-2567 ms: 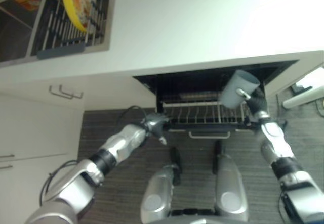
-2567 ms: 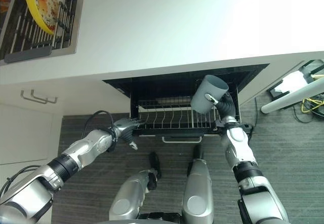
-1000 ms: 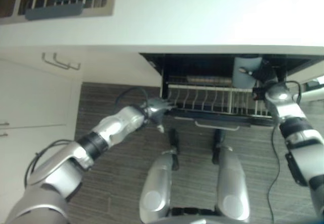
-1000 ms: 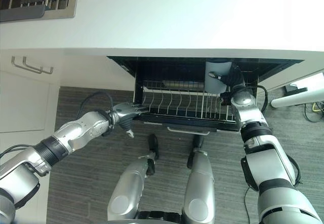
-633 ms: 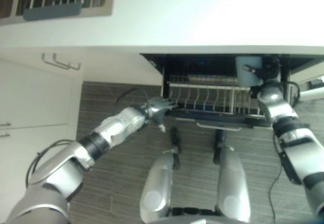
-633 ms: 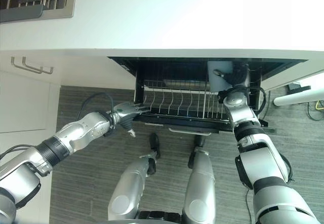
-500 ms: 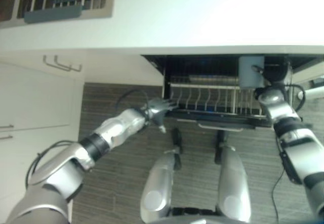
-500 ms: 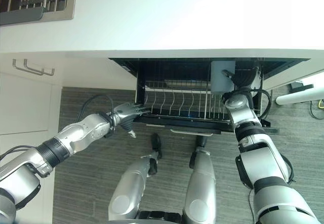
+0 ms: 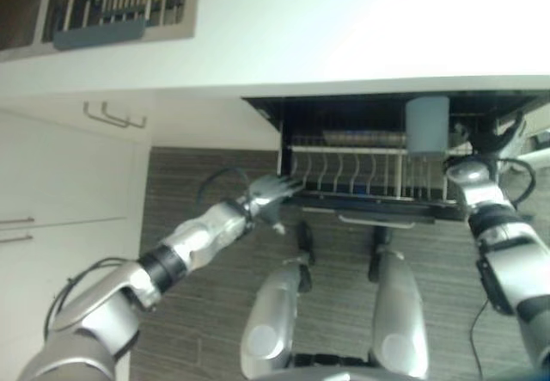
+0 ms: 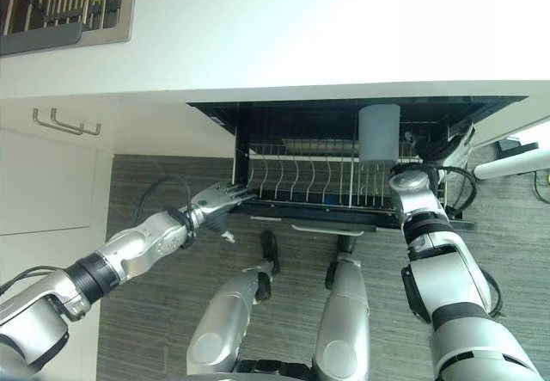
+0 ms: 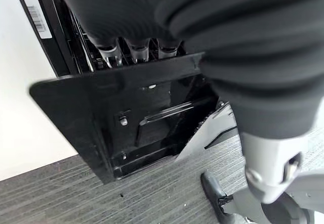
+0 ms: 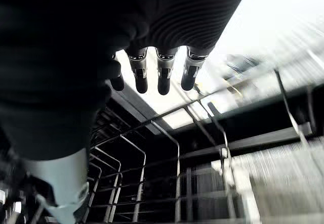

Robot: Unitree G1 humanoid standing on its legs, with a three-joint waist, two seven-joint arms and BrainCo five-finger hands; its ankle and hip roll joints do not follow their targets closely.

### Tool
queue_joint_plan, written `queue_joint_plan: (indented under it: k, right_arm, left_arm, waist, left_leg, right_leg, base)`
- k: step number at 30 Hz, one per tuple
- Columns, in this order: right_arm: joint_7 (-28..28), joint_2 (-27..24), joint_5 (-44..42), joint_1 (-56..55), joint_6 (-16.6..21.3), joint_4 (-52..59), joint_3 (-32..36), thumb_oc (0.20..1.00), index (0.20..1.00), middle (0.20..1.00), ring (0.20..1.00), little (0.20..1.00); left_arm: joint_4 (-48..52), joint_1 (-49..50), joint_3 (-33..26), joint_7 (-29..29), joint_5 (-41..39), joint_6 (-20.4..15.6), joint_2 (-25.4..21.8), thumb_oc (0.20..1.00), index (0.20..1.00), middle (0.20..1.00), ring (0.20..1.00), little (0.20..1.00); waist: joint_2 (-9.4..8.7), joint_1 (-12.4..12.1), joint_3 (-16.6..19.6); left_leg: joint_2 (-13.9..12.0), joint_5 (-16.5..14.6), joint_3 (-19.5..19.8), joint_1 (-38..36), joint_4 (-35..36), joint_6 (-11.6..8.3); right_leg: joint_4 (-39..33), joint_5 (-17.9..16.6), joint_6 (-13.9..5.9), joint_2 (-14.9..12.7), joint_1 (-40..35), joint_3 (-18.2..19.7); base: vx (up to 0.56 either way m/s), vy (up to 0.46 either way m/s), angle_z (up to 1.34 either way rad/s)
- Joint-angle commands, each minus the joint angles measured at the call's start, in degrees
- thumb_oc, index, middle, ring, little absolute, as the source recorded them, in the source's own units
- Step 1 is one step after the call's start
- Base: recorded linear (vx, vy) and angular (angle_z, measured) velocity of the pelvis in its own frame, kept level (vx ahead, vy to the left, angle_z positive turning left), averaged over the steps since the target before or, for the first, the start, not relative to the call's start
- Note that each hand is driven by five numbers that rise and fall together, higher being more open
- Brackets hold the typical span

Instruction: Place the dishes in the dishwasher.

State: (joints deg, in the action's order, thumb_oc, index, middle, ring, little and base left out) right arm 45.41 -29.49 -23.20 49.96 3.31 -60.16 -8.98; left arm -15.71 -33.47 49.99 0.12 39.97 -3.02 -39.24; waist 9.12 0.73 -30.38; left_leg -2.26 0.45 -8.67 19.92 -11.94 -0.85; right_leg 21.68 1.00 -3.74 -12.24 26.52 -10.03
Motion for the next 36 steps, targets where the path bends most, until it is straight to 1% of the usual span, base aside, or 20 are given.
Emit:
queue_joint_plan:
  k: [1, 4, 5, 8, 11, 13, 18, 24, 25, 26, 28, 30, 32, 34, 35, 36]
  right_arm:
    - [-3.2, 0.3, -5.1, -0.6, 8.3, 2.3, 0.0, 1.0, 1.0, 1.0, 1.0, 1.0]
    - [-4.4, 2.9, -8.0, -1.6, 9.9, 8.4, -0.4, 1.0, 1.0, 1.0, 1.0, 1.0]
    - [-4.4, 3.8, -9.5, -2.4, 10.0, 11.4, -0.6, 1.0, 1.0, 1.0, 1.0, 1.0]
    - [-4.4, 4.9, -11.8, -3.9, 11.1, 15.1, -0.5, 1.0, 1.0, 1.0, 1.0, 1.0]
    - [-5.1, 5.9, -12.1, -5.9, 12.0, 18.4, -0.3, 1.0, 1.0, 1.0, 1.0, 1.0]
    - [-5.9, 6.9, -12.8, -8.4, 13.1, 21.8, -0.2, 1.0, 1.0, 1.0, 1.0, 1.0]
    - [-7.7, 8.3, -14.0, -13.5, 15.1, 28.4, -0.6, 1.0, 1.0, 1.0, 1.0, 1.0]
    - [-9.7, 10.1, -13.0, -19.9, 16.8, 35.2, -2.0, 1.0, 1.0, 1.0, 1.0, 1.0]
    - [-9.8, 10.7, -11.6, -23.4, 17.3, 37.9, -3.2, 1.0, 1.0, 1.0, 1.0, 1.0]
    - [-10.2, 10.7, -11.5, -24.1, 17.5, 38.2, -3.3, 1.0, 1.0, 1.0, 1.0, 1.0]
    - [-11.5, 10.7, -10.5, -27.6, 17.7, 39.8, -4.0, 1.0, 1.0, 1.0, 1.0, 1.0]
    - [-14.2, 10.4, -9.9, -32.7, 17.4, 42.1, -4.8, 1.0, 1.0, 1.0, 1.0, 1.0]
    - [-17.7, 9.9, -8.6, -39.5, 17.4, 46.6, -5.7, 1.0, 1.0, 1.0, 1.0, 1.0]
    - [-19.0, 10.3, -8.0, -43.3, 17.1, 49.4, -6.0, 1.0, 1.0, 1.0, 1.0, 1.0]
    - [-19.9, 10.5, -7.8, -45.3, 16.7, 51.0, -6.1, 1.0, 1.0, 1.0, 1.0, 1.0]
    - [-20.6, 10.5, -7.8, -46.2, 16.7, 51.8, -6.1, 1.0, 1.0, 1.0, 1.0, 1.0]
  left_arm:
    - [0.8, 5.0, 3.8, 1.0, 4.6, 0.5, 1.2, 1.0, 1.0, 1.0, 1.0, 1.0]
    - [-0.7, 7.0, 3.9, 3.8, 6.4, 1.7, 3.0, 1.0, 1.0, 1.0, 1.0, 1.0]
    - [-1.1, 7.9, 3.7, 5.2, 6.8, 2.2, 3.2, 1.0, 1.0, 1.0, 1.0, 1.0]
    - [-1.8, 9.1, 3.3, 7.3, 7.5, 2.7, 3.5, 1.0, 1.0, 1.0, 1.0, 1.0]
    - [-2.2, 10.4, 2.8, 9.7, 8.0, 3.4, 3.5, 1.0, 1.0, 1.0, 1.0, 1.0]
    - [-2.5, 12.0, 2.0, 12.9, 7.8, 4.0, 3.4, 1.0, 1.0, 1.0, 1.0, 1.0]
    - [-2.2, 14.1, -0.1, 18.0, 6.5, 4.6, 2.8, 1.0, 1.0, 1.0, 1.0, 1.0]
    - [-1.5, 16.7, -3.2, 20.7, 4.9, 4.5, 1.7, 1.0, 1.0, 1.0, 1.0, 1.0]
    - [-1.5, 18.0, -4.8, 21.1, 3.2, 4.0, 1.5, 1.0, 1.0, 1.0, 1.0, 1.0]
    - [-1.5, 18.3, -5.1, 21.3, 2.9, 3.9, 1.5, 1.0, 1.0, 1.0, 1.0, 1.0]
    - [-1.4, 19.5, -6.3, 21.8, 0.8, 3.4, 1.6, 1.0, 1.0, 1.0, 1.0, 1.0]
    - [-0.8, 21.3, -8.6, 23.1, -3.5, 1.9, 2.1, 1.0, 1.0, 1.0, 1.0, 1.0]
    - [1.3, 23.1, -13.3, 28.3, -9.9, -2.3, 3.1, 1.0, 1.0, 1.0, 1.0, 1.0]
    - [2.1, 24.2, -17.0, 29.8, -14.1, -5.8, 4.4, 1.0, 1.0, 1.0, 1.0, 1.0]
    - [2.3, 24.7, -19.4, 30.2, -17.0, -9.8, 5.5, 1.0, 1.0, 1.0, 1.0, 1.0]
    - [2.5, 25.1, -21.0, 29.9, -18.6, -12.0, 6.4, 1.0, 1.0, 1.0, 1.0, 1.0]
  waist:
    - [0.6, -1.0, 0.6]
    - [0.49, -0.6, 0.6]
    - [0.34, -0.4, 0.6]
    - [0.02, 0.0, 0.6]
    - [-0.35, 0.3, 0.6]
    - [-0.95, 0.6, 0.6]
    - [-2.06, 1.2, 0.6]
    - [-3.64, 2.0, 0.6]
    - [-4.34, 2.4, 1.6]
    - [-4.47, 2.4, 1.9]
    - [-4.98, 2.5, 4.0]
    - [-5.59, 2.7, 7.1]
    - [-6.19, 2.7, 11.1]
    - [-6.7, 2.8, 13.2]
    - [-6.89, 2.8, 14.5]
    - [-7.01, 2.8, 15.0]
  left_leg:
    - [0.6, -5.3, -1.7, 0.8, -2.4, 1.78]
    - [0.5, -5.1, -2.2, 0.5, -2.2, 1.75]
    - [0.4, -5.0, -2.4, 0.2, -2.1, 1.72]
    - [0.2, -4.9, -2.8, -0.5, -1.8, 1.66]
    - [0.0, -4.9, -3.1, -1.2, -1.5, 1.65]
    - [-0.3, -5.0, -3.4, -2.2, -1.4, 1.66]
    - [-0.6, -5.5, -3.6, -4.4, -1.5, 1.75]
    - [-1.2, -6.3, -3.4, -8.9, -1.0, 1.78]
    - [-1.9, -6.7, -3.6, -11.4, -0.7, 1.68]
    - [-1.9, -6.8, -3.7, -11.7, -0.6, 1.65]
    - [-2.4, -7.0, -3.8, -13.5, 0.2, 1.52]
    - [-2.6, -7.2, -4.1, -16.4, 1.9, 1.48]
    - [-2.7, -7.4, -3.7, -19.6, 3.9, 1.55]
    - [-2.7, -7.1, -3.4, -21.0, 5.1, 1.52]
    - [-2.8, -6.5, -3.3, -21.5, 6.1, 1.43]
    - [-2.8, -6.2, -3.1, -22.0, 6.7, 1.33]
  right_leg:
    - [2.5, 6.9, -1.12, 1.2, -2.1, -0.3]
    - [2.7, 7.2, -0.85, 1.5, -2.2, 0.2]
    - [2.7, 7.2, -0.76, 1.6, -2.4, 0.4]
    - [2.4, 7.2, -0.65, 1.7, -2.9, 0.5]
    - [2.1, 7.2, -0.58, 1.9, -3.7, 0.5]
    - [1.9, 7.3, -0.49, 1.9, -4.7, 0.3]
    - [1.7, 7.7, -0.25, 2.1, -6.9, 0.1]
    - [0.0, 8.0, 0.01, 2.6, -11.9, -0.3]
    - [-1.0, 8.4, 0.17, 2.8, -14.8, -0.8]
    - [-1.3, 8.4, 0.19, 2.8, -15.3, -0.9]
    - [-2.7, 8.7, 0.18, 2.9, -17.4, -1.4]
    - [-5.5, 8.5, -0.12, 3.2, -21.0, -2.0]
    - [-7.7, 8.9, -0.12, 3.9, -24.8, -2.7]
    - [-8.5, 8.9, -0.07, 4.3, -26.3, -3.3]
    - [-9.4, 8.4, 0.08, 4.5, -27.0, -3.6]
    - [-9.7, 8.4, 0.09, 4.6, -27.6, -3.7]
  base:
    - [0.02, 0.016, -0.05]
    - [0.03, 0.035, -0.16]
    - [0.03, 0.034, -0.22]
    - [0.02, 0.013, -0.12]
    - [0.01, 0.001, -0.01]
    - [0.0, 0.0, 0.0]
    - [0.0, -0.003, -0.01]
    - [0.0, -0.014, -0.06]
    - [0.03, -0.014, -0.07]
    - [0.05, -0.011, -0.06]
    - [0.08, 0.0, -0.07]
    - [0.18, 0.021, 0.0]
    - [0.21, 0.029, 0.03]
    - [0.12, 0.001, -0.01]
    - [0.06, 0.0, 0.01]
    - [0.05, 0.004, 0.06]
